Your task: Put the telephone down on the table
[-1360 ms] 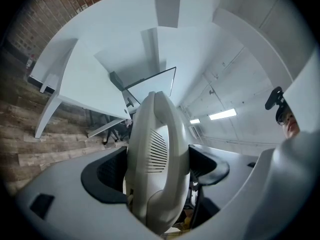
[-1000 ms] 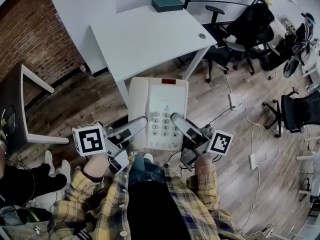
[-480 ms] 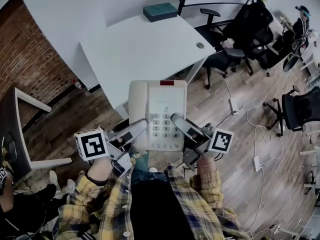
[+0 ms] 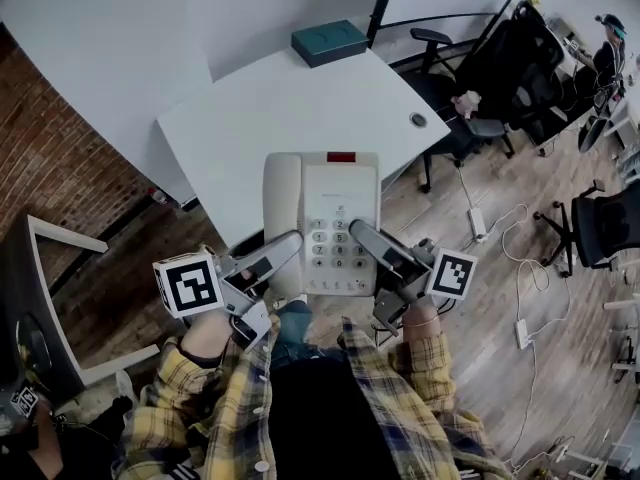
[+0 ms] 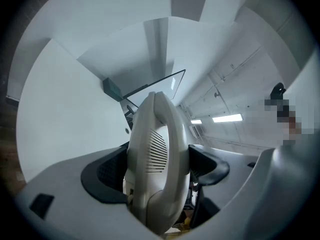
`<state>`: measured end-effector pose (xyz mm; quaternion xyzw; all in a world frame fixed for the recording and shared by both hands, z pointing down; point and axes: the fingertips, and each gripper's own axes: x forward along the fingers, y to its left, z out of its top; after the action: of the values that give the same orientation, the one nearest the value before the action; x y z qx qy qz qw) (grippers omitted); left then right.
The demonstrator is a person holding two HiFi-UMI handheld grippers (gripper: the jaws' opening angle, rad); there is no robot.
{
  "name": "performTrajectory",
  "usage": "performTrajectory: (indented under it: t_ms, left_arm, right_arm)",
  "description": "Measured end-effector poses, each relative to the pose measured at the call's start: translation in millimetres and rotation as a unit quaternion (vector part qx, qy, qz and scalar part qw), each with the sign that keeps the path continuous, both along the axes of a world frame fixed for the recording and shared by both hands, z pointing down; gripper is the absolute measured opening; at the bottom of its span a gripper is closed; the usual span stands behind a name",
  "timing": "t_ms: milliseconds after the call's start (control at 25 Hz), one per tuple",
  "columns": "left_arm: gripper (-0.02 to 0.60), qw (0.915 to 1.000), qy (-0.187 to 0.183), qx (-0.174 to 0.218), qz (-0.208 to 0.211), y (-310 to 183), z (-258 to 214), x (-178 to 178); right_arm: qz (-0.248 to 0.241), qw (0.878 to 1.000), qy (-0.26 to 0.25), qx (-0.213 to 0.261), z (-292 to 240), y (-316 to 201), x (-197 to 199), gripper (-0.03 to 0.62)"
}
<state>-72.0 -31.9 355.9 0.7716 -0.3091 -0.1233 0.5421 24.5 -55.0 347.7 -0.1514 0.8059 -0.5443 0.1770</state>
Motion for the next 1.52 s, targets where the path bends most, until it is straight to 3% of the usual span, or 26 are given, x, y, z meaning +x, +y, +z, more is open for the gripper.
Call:
performTrajectory:
  t_ms: [280,480,800,1000,1120,1160,1200,1240,1280,1320,1400,1520]
  left_arm:
    - [0.367,1.0,-0.002,-0.002,0.001,-14,3,-10]
    - [0.367,0.9998,0.002,-0.017,-0.005,-57,19,-35]
    - [0.368,0.9976,-0.006,-0.02,-0.065,-99,32,-56]
    - [0.368,0.9881,-0.034,-0.016,-0.149,-23,-53,-31]
    - [0.367,0.9799,-0.044,-0.025,-0.193,27,-86,-37]
    - [0.368,0.9823,-0.041,-0.029,-0.181,37,-80,-41]
    - [0.368,0.9907,-0.033,-0.028,-0.129,40,-70,-38]
    - [0.367,0.9989,-0.021,-0.019,-0.038,35,-56,-28]
    - [0.368,0.9983,-0.011,-0.008,0.057,28,-42,-16]
    - [0.368,0.9932,-0.005,0.0,0.116,25,-30,-10]
    - [0.368,0.9912,-0.005,0.003,0.132,26,-11,-11]
    - [0.367,0.9959,-0.006,0.001,0.09,21,-3,-15]
  right_arm:
    - [0.0,1.0,-0.002,-0.003,2,-14,-10,0.209]
    - [-0.005,1.0,0.002,-0.015,17,-58,-35,0.209]
    - [-0.066,0.998,-0.009,-0.018,31,-112,-61,0.209]
    - [-0.15,0.988,-0.03,-0.012,-48,-52,-41,0.209]
    - [-0.195,0.98,-0.042,-0.018,-81,-9,-52,0.209]
    - [-0.182,0.982,-0.041,-0.021,-77,4,-55,0.209]
    - [-0.13,0.991,-0.034,-0.02,-67,16,-49,0.209]
    - [-0.039,0.999,-0.021,-0.014,-56,28,-33,0.21]
    - [0.055,0.998,-0.01,-0.005,-43,39,-17,0.209]
    - [0.114,0.993,-0.003,0.001,-31,47,-8,0.209]
    - [0.13,0.991,-0.001,0.002,-12,52,-8,0.209]
    - [0.09,0.996,-0.001,0.0,-4,39,-12,0.209]
